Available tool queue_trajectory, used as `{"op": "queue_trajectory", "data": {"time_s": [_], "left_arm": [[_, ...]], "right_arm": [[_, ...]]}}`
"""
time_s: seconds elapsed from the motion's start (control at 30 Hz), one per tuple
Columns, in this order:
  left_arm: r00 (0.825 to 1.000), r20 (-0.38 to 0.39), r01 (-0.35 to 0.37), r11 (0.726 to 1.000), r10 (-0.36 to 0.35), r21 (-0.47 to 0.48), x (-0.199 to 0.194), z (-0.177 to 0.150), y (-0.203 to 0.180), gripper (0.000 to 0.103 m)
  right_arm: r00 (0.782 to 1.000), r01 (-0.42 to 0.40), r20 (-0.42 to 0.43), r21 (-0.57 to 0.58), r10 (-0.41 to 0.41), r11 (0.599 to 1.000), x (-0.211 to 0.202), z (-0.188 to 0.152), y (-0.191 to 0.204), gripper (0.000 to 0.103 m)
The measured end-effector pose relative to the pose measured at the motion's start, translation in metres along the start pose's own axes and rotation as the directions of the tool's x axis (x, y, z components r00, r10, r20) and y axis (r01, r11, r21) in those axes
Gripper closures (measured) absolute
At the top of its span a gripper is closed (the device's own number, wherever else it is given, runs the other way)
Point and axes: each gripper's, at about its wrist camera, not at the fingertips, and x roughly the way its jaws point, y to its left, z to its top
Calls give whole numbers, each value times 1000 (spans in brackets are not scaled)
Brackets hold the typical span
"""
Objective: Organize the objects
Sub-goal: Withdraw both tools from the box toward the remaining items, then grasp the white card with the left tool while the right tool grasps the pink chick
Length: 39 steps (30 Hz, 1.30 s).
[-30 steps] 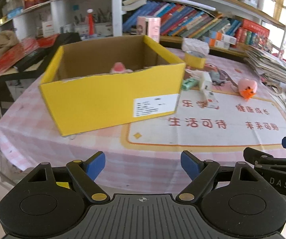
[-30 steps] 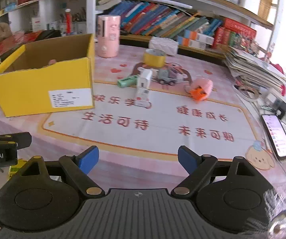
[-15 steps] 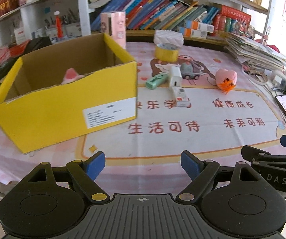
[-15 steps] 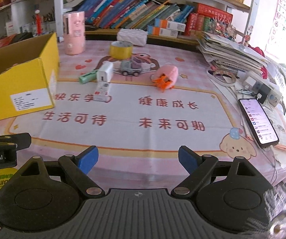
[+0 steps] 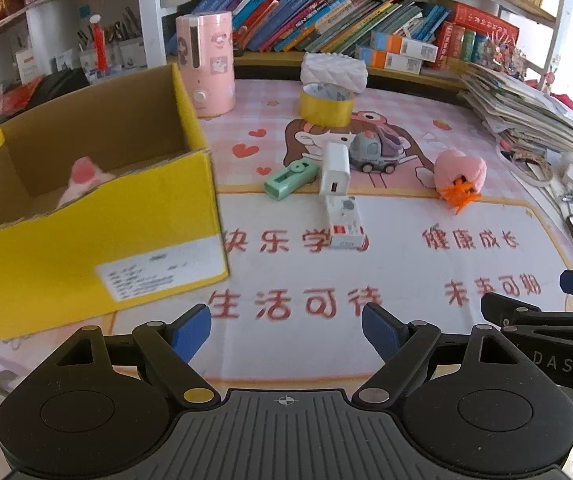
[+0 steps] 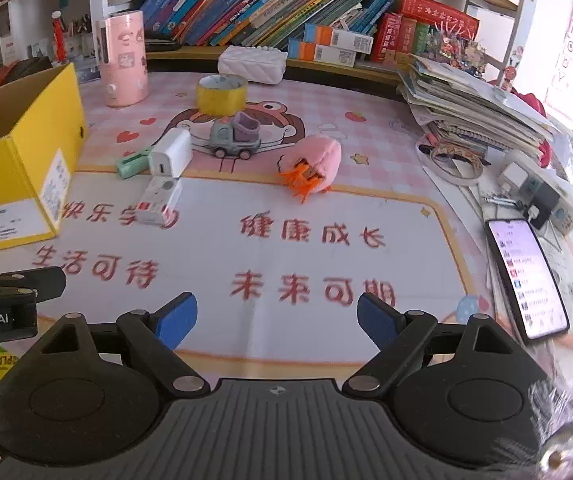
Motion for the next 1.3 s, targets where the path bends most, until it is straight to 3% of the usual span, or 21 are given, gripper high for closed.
{"op": "queue_trajectory", "data": {"time_s": [0.83,0.97,1.2,1.3], "left_arm": [[994,42,-94,995,96,-44,52,69,-50,18],[994,58,-95,995,97,-28,55,74,-57,18],[996,18,-91,996,91,18,70,78,-68,20],[994,13,-108,994,108,28,74,79,-71,26]], "right_arm": [[993,-110,42,-37,111,993,85,85,-58,16],[990,-129,57,-42,131,991,91,92,-62,16],[987,-154,36,-31,155,988,108,97,-70,16],[987,-157,29,-31,158,987,114,99,-72,16]]}}
